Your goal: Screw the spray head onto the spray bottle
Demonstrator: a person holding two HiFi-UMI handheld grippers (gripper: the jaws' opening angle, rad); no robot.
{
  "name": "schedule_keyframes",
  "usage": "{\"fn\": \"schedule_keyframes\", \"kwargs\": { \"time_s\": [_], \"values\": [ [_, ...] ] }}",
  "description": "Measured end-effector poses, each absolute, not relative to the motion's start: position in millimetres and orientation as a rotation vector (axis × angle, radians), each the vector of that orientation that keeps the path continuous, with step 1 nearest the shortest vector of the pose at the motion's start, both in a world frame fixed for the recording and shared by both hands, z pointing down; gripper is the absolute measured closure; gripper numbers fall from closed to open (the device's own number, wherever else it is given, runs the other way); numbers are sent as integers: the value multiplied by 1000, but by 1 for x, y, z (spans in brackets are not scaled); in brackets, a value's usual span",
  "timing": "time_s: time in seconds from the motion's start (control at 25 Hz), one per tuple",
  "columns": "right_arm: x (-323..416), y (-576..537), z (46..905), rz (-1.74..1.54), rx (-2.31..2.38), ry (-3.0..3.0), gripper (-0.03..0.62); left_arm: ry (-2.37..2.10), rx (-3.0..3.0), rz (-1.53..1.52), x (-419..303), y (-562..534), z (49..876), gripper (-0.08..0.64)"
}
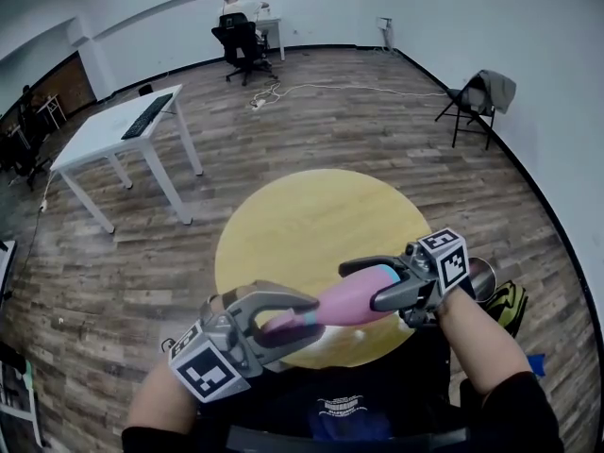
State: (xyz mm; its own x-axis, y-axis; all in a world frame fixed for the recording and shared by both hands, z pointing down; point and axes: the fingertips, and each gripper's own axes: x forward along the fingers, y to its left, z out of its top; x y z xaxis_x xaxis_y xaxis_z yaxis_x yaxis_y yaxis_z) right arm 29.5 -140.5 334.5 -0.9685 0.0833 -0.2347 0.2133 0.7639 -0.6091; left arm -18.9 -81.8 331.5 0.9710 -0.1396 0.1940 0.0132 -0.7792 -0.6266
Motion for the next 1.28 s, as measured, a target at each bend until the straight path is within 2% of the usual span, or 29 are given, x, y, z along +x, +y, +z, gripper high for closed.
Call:
{"fn": "schedule_keyframes", "kwargs": {
  "time_s": [0.08, 0.16, 0.2, 0.28, 0.44, 0.48, 0.52, 0.56, 0.72, 0.92, 1.0, 1.12, 1.2, 1.28],
  "values": [
    [30, -145, 327, -863, 147, 2797, 87, 69, -2742, -143, -21, -94, 322, 388],
    [31, -149, 319, -555, -11, 2897, 82, 108, -3110, 116, -30, -119, 314, 388],
    [34, -149, 319, -366, -104, 2959, 27, 122, -3259, 246, -37, -133, 313, 388],
    [38, -149, 320, -13, -268, 3052, 7, 134, -3483, 428, -45, -153, 318, 388],
    [29, -143, 332, 391, -368, 3155, 3, 38, -3719, 482, -42, -158, 335, 390],
    [24, -138, 338, 453, -349, 3186, 24, 10, -3738, 488, -39, -156, 335, 390],
    [20, -135, 341, 471, -334, 3200, 86, -9, -3740, 487, -37, -154, 334, 390],
    [19, -133, 342, 425, -325, 3196, 101, -9, -3725, 464, -34, -151, 333, 390],
    [23, -141, 340, 26, -223, 3131, 107, 90, -3462, 214, -31, -139, 329, 382],
    [29, -143, 356, -888, 174, 2852, 107, 119, -2629, -185, -16, -97, 326, 382],
    [34, -145, 353, -1051, 233, 2731, 106, 87, -2568, -247, -12, -93, 328, 382],
    [35, -149, 337, -883, 114, 2770, 104, 115, -2935, -23, -18, -110, 319, 391],
    [30, -147, 326, -558, -33, 2897, 104, 130, -3194, 209, -32, -129, 314, 384],
    [24, -141, 326, -171, -184, 3060, 53, 85, -3405, 485, -44, -143, 308, 385]
  ]
}}
